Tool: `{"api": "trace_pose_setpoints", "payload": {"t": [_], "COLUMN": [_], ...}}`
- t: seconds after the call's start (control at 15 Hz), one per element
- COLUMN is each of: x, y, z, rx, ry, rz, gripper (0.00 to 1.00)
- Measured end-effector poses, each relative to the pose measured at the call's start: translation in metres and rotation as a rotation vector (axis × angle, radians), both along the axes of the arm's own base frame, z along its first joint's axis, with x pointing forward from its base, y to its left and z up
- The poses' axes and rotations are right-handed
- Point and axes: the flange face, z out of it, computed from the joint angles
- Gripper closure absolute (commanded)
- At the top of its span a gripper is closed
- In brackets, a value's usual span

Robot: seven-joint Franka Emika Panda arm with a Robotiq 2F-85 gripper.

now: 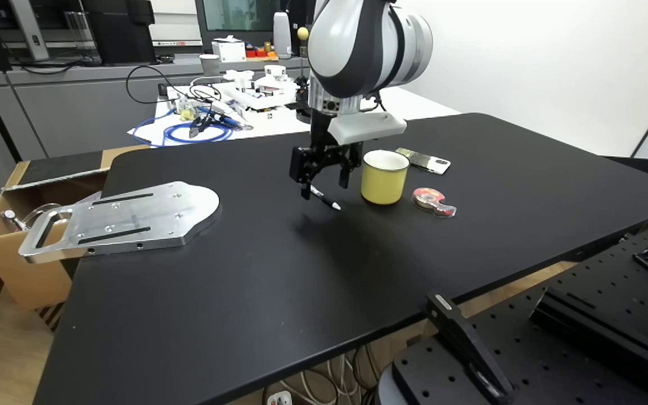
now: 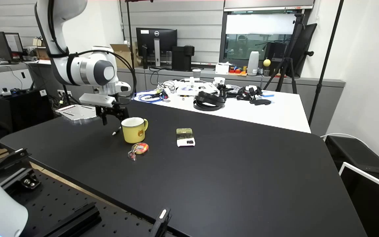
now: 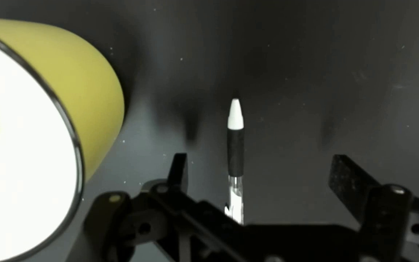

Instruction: Pick up the pen and place it in the cup

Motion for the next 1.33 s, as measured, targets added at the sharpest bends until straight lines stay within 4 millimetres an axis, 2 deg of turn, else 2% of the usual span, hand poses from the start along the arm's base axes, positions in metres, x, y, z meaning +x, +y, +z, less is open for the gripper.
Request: {"api": "trace_pose_setpoints", "payload": {"t": [0.67, 1.33], "x": [0.008, -0.001], "y": [0.024, 0.027], "z": [0.001, -0.021], "rx": [0.004, -0.007], "ry": [-0.024, 0.01], "rz": [0.036, 0.047], "gripper": [0.0, 0.0]}}
